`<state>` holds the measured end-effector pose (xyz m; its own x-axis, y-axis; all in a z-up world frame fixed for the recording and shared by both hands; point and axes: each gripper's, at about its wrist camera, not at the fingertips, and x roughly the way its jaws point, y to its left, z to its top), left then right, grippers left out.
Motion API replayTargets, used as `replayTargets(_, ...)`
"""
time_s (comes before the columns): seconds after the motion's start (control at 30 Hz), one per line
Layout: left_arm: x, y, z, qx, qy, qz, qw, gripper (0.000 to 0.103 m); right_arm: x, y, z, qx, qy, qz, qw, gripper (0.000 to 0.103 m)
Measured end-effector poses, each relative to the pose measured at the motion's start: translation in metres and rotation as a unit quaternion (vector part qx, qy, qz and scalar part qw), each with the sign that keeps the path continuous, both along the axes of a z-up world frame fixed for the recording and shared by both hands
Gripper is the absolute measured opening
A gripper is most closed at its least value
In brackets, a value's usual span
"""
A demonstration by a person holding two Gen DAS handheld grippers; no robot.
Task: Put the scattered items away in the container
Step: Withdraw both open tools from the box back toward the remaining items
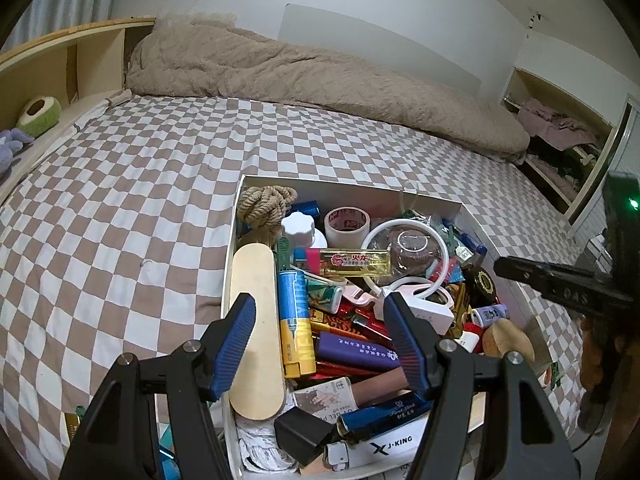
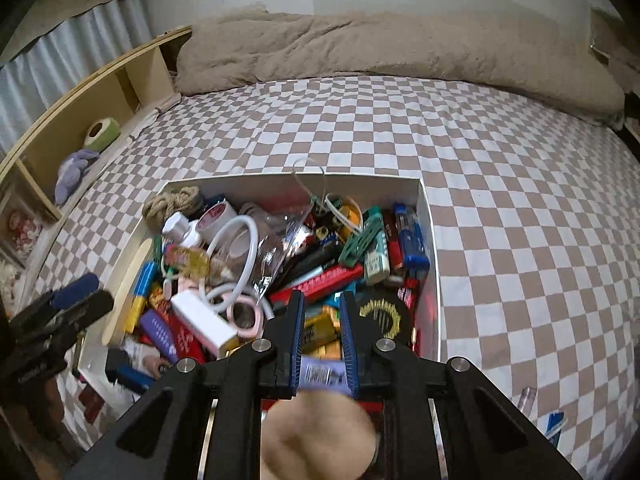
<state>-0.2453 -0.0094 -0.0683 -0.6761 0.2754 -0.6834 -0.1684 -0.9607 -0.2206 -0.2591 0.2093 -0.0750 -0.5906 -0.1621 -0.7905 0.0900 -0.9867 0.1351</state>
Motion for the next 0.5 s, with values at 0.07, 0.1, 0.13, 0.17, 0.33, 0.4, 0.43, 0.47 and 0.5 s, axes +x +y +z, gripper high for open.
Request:
replayTargets(0.07,0.001,0.001,0.001,-0.003,0.002,-0.001,1.0,0.066,0.01,0.001,0.002,-0.005,0.009,-0.004,1.0,0.018)
replayTargets(0.1,0.002,0.001,0.001,-0.003,0.003,-0.002,1.0,0.066,0.014,0.002,0.002,-0.007,0.012,-0.005,1.0,0.018)
replayTargets(0.13,0.003,0.002,0.001,-0.004,0.004,-0.002,1.0,0.066,0.017,0.003,0.002,-0.009,0.015,-0.007,1.0,0.018)
replayTargets(0.17,0.003,0.003,0.002,-0.005,0.005,-0.003,1.0,0.066,0.02,0.003,0.002,-0.009,0.02,-0.01,1.0,0.018)
replayTargets(0.33,0.006,0.009,0.002,-0.015,0.011,-0.008,0.9998,0.067,0.036,0.008,-0.002,0.003,0.037,-0.028,0.999,0.018)
replayTargets(0.4,0.009,0.012,0.003,-0.018,0.013,-0.01,0.9997,0.067,0.042,0.011,-0.002,0.0,0.044,-0.033,0.998,0.018)
replayTargets(0.43,0.011,0.014,0.003,-0.02,0.015,-0.011,0.9996,0.067,0.045,0.011,-0.001,0.0,0.051,-0.033,0.998,0.018)
replayTargets(0.47,0.012,0.015,0.003,-0.022,0.016,-0.012,0.9996,0.067,0.048,0.01,-0.001,0.002,0.059,-0.033,0.998,0.018)
replayTargets(0.5,0.013,0.016,0.003,-0.024,0.018,-0.012,0.9995,0.067,0.051,0.009,0.0,0.006,0.066,-0.032,0.997,0.018)
